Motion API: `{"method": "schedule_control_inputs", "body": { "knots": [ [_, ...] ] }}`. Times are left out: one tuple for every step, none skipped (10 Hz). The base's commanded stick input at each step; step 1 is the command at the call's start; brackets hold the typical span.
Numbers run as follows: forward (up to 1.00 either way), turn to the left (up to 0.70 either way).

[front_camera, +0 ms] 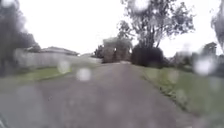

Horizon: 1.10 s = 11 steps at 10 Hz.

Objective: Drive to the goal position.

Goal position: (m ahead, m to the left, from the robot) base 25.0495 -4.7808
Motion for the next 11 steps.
{"method": "schedule_control_inputs", "body": {
  "knots": [
    [1.0, 0.0],
    [1.0, 0.0],
    [1.0, 0.0],
    [1.0, 0.0],
    [1.0, -0.4],
    [1.0, -0.4],
    [1.0, -0.4],
    [1.0, -0.37],
    [1.0, -0.29],
    [1.0, -0.22],
    [1.0, 0.0]
  ]
}}
